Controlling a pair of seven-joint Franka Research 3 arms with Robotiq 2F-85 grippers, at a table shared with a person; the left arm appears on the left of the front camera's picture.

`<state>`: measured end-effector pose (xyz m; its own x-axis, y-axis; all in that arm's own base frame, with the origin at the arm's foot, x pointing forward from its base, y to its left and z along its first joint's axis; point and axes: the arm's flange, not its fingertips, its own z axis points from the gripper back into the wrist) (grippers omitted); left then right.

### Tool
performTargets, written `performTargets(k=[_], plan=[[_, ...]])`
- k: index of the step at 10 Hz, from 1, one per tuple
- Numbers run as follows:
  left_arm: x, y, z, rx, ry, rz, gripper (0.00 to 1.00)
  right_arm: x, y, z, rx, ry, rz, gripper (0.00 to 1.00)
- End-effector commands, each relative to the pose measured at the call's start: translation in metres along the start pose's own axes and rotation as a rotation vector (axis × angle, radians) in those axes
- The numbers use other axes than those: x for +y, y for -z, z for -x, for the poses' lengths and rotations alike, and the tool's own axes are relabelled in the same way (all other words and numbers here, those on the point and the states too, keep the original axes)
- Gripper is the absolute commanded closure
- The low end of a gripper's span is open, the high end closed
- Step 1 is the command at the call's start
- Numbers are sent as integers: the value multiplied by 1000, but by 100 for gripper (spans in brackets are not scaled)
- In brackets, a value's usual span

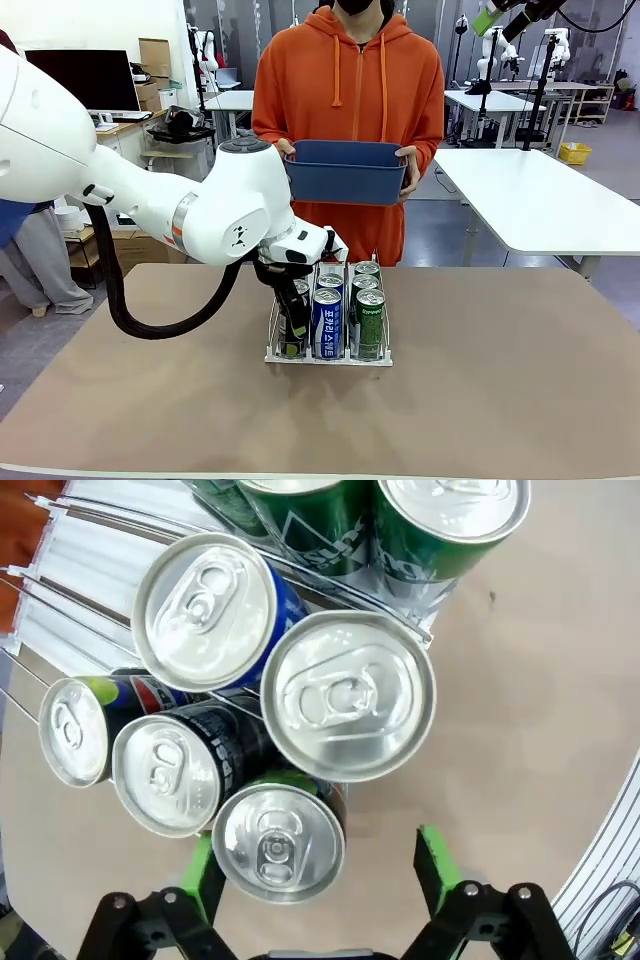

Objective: Fill the beverage cans into the dispenser.
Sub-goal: Place the picked Pepsi coke in the line of the Automatic Can Dispenser with the same cans.

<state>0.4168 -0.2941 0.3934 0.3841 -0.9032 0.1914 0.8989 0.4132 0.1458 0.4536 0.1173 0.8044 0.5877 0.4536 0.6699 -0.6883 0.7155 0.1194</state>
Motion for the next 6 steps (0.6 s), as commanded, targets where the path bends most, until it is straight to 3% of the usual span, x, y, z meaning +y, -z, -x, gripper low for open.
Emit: performTargets(k=[1,6], plan=[[-6,-18,12,-15,0,1,0,0,-1,1,3,-1,-1,0],[-24,-65,30,-73,-59,-61,0,0,-1,1,3,-1,-1,0]])
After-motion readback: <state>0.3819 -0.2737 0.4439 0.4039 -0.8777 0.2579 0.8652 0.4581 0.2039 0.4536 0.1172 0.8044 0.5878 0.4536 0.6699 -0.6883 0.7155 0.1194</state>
